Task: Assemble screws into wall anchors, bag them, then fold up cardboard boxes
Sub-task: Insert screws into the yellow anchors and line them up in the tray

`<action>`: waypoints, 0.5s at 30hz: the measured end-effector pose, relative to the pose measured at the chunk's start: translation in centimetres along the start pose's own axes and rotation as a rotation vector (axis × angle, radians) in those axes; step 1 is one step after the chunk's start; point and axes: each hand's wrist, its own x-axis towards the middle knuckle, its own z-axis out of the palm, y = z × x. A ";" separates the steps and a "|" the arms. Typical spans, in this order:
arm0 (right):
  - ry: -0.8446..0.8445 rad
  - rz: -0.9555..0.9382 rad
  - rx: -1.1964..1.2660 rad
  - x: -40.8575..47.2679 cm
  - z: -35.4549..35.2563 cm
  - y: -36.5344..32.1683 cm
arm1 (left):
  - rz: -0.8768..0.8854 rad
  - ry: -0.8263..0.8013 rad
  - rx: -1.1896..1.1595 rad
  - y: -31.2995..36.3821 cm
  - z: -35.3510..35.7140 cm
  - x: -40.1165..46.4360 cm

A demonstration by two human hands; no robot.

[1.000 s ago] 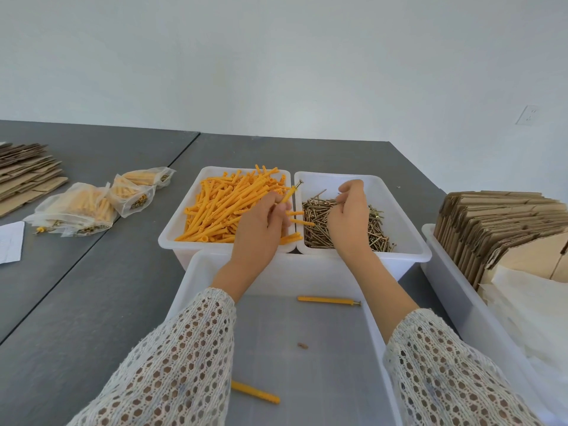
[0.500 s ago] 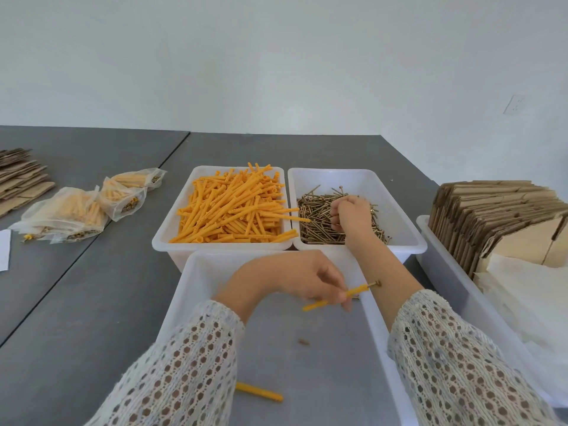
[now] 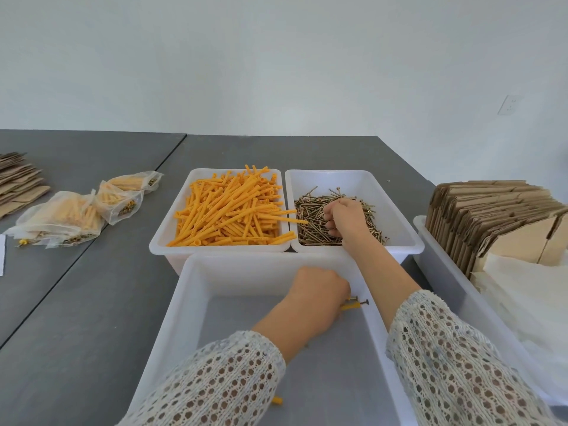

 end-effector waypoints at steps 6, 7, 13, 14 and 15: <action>-0.036 -0.016 -0.004 -0.1 -0.1 0.0 | -0.027 0.010 0.083 0.4 0.4 0.5; -0.038 -0.018 -0.005 -0.1 -0.1 0.0 | -0.036 0.006 0.079 0.5 0.5 0.5; -0.037 -0.019 -0.012 -0.2 -0.1 0.0 | -0.032 0.068 0.076 0.7 0.8 0.7; -0.037 -0.019 -0.014 -0.3 -0.1 0.0 | -0.023 0.076 0.072 0.7 0.7 0.6; -0.036 -0.020 -0.017 -0.3 -0.1 0.0 | -0.020 0.083 0.075 0.7 0.6 0.5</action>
